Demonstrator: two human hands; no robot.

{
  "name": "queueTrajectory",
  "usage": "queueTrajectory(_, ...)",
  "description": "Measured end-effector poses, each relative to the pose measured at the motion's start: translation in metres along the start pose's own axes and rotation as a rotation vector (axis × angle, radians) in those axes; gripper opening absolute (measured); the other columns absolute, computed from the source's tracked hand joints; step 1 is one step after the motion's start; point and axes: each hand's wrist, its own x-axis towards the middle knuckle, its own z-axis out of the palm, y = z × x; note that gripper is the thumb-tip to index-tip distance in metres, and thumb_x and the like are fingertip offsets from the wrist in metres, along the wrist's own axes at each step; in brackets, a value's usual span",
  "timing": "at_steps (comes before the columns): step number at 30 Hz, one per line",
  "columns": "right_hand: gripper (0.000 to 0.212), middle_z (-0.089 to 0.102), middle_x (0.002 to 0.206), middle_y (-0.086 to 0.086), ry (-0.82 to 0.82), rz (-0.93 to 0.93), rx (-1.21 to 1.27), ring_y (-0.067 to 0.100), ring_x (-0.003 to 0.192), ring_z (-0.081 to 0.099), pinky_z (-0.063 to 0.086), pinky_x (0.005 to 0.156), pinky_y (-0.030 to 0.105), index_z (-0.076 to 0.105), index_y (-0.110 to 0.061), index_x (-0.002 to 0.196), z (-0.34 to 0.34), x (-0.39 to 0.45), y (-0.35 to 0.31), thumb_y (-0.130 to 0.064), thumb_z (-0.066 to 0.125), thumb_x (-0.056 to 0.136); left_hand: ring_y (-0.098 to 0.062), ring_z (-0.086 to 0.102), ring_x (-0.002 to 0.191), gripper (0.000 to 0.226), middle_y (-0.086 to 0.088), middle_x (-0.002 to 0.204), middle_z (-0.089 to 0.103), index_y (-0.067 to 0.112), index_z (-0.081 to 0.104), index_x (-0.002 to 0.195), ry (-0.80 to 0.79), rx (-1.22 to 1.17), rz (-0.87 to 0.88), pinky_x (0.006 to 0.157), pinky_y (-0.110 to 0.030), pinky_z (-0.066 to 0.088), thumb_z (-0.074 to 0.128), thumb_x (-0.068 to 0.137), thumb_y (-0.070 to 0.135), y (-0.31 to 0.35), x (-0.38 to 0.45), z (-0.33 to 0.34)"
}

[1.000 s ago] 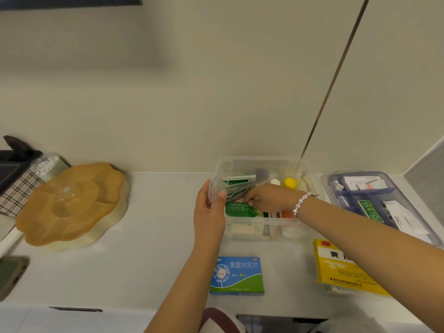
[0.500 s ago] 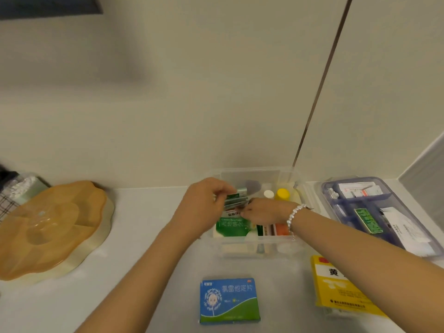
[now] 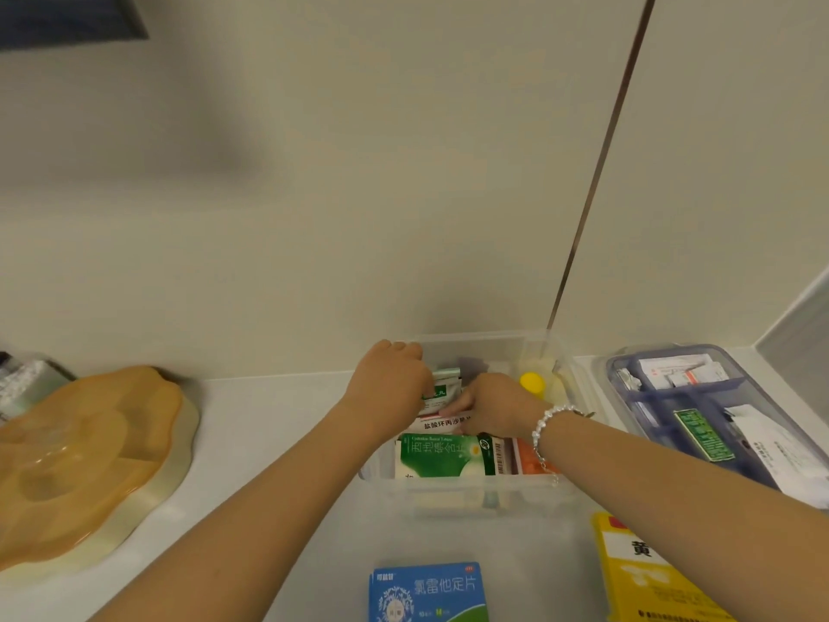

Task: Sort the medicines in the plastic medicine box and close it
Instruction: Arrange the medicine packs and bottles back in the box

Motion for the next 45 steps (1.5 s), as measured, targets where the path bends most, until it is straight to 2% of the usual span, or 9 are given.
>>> queueTrajectory(12,0.042,0.068,0.109,0.010,0.003,0.126,-0.296,0.022,0.101,0.062,0.050,0.092,0.032,0.067,-0.004,0.110,-0.001,0.001,-0.010,-0.037,0.062,0.083,-0.021,0.050,0.098,0.028,-0.002,0.104,0.057,0.025,0.067,0.112,0.032,-0.023,-0.044,0.083,-0.028,0.031,0.050,0.090,0.029,0.000,0.002,0.007)
queueTrajectory(17,0.035,0.071,0.101,0.010,0.084,0.179,-0.121,0.022,0.094,0.065,0.052,0.087,0.032,0.070,-0.003,0.099,0.000,0.004,-0.008,-0.031,0.069,0.078,-0.020,0.053,0.094,0.027,-0.002,0.101,0.058,0.024,0.067,0.111,-0.026,0.081,-0.010,0.084,-0.029,0.032,0.052,0.089,0.029,-0.001,0.002,0.007)
queueTrajectory(20,0.023,0.067,0.078,0.011,0.100,0.211,0.036,0.019,0.073,0.064,0.054,0.065,0.029,0.065,-0.003,0.077,-0.003,0.002,-0.007,-0.026,0.063,0.084,-0.018,0.057,0.078,0.025,0.000,0.092,0.067,0.023,0.067,0.107,-0.116,0.160,0.049,0.077,-0.028,0.029,0.049,0.090,0.029,0.001,0.002,0.004)
queueTrajectory(23,0.039,0.047,0.056,-0.002,-0.025,0.158,-0.023,0.008,0.052,0.044,0.034,0.047,0.021,0.047,-0.019,0.055,-0.008,-0.008,-0.010,-0.041,0.057,0.085,-0.016,0.049,0.062,0.026,0.002,0.081,0.066,0.023,0.067,0.105,-0.195,0.178,0.074,0.072,-0.028,0.028,0.045,0.093,0.031,0.000,0.002,0.002)
queueTrajectory(27,0.033,0.065,0.089,0.001,-0.176,0.048,-0.011,0.012,0.080,0.056,0.042,0.066,0.020,0.069,-0.013,0.094,-0.016,-0.019,-0.011,-0.041,0.070,0.075,-0.017,0.046,0.064,0.026,0.005,0.067,0.048,0.021,0.066,0.101,-0.321,0.146,0.070,0.059,-0.028,0.030,0.041,0.094,0.028,0.000,0.009,-0.002)
queueTrajectory(30,0.037,0.063,0.087,-0.009,-0.197,-0.013,0.008,0.005,0.075,0.053,0.038,0.066,0.017,0.069,-0.013,0.105,-0.023,-0.027,-0.015,-0.035,0.072,0.074,-0.018,0.049,0.074,0.027,0.004,0.078,0.055,0.019,0.064,0.103,-0.486,0.100,0.044,0.056,-0.027,0.034,0.039,0.093,0.019,-0.002,0.020,-0.006)
queueTrajectory(36,0.020,0.061,0.085,-0.012,0.149,-0.057,-0.205,0.011,0.077,0.055,0.037,0.060,0.022,0.068,-0.022,0.097,-0.056,-0.057,-0.017,-0.033,0.064,0.081,-0.024,0.055,0.108,0.039,-0.002,0.127,0.058,0.020,0.051,0.131,-0.676,-0.009,0.061,0.086,-0.031,0.043,0.036,0.096,0.014,-0.003,0.036,-0.020)
queueTrajectory(41,0.022,0.067,0.093,0.006,0.446,0.072,-0.139,0.019,0.076,0.059,0.034,0.049,0.021,0.068,-0.013,0.098,-0.063,-0.077,-0.006,-0.026,0.053,0.088,-0.024,0.055,0.110,0.034,0.000,0.119,0.060,0.018,0.056,0.124,-0.683,-0.069,0.049,0.086,-0.031,0.042,0.043,0.093,0.023,-0.005,0.032,-0.018)
queueTrajectory(45,0.021,0.068,0.086,0.005,0.583,0.130,0.095,0.017,0.072,0.064,0.049,0.052,0.027,0.069,-0.011,0.096,-0.055,-0.089,-0.002,-0.025,0.055,0.088,-0.022,0.058,0.109,0.038,0.000,0.120,0.064,0.019,0.059,0.117,-0.657,-0.142,0.033,0.094,-0.038,0.048,0.062,0.083,0.035,0.010,0.023,-0.002)
